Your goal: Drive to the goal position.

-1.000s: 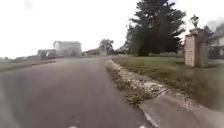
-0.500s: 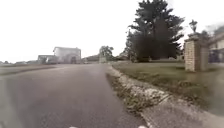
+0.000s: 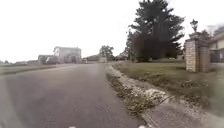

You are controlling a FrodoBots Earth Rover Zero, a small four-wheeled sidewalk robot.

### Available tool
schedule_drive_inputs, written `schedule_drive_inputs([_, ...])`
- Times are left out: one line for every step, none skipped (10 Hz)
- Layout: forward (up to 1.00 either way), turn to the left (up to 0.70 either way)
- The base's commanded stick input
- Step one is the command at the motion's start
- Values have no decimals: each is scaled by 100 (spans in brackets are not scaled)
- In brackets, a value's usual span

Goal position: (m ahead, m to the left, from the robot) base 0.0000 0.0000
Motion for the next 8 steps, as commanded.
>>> schedule_drive_inputs([8,0])
schedule_drive_inputs([8,0])
schedule_drive_inputs([8,0])
schedule_drive_inputs([8,0])
schedule_drive_inputs([8,0])
schedule_drive_inputs([8,0])
schedule_drive_inputs([8,0])
schedule_drive_inputs([8,0])
